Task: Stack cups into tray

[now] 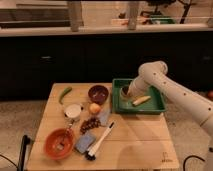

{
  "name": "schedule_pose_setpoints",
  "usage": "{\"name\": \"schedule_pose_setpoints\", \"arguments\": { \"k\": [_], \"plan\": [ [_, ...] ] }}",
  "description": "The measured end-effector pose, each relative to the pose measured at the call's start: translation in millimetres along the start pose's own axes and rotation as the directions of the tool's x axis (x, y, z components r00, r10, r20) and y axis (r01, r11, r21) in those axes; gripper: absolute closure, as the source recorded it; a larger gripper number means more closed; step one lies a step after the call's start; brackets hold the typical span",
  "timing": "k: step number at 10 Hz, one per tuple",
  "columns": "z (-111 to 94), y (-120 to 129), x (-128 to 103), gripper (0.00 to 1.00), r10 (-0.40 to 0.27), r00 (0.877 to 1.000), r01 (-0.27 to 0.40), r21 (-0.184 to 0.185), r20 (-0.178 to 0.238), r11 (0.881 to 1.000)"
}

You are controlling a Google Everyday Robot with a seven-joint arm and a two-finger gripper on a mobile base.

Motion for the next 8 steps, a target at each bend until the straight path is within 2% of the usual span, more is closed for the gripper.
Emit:
{"name": "schedule_pose_setpoints", "arguments": {
  "k": [5,8],
  "plan": [
    [34.9,1.8,1.1,0.98,0.027,0.998,-0.026,-0.024,0.056,0.999],
    [43.5,3.0,3.3,0.98,0.048,0.996,-0.045,-0.045,0.07,0.998]
  ]
}}
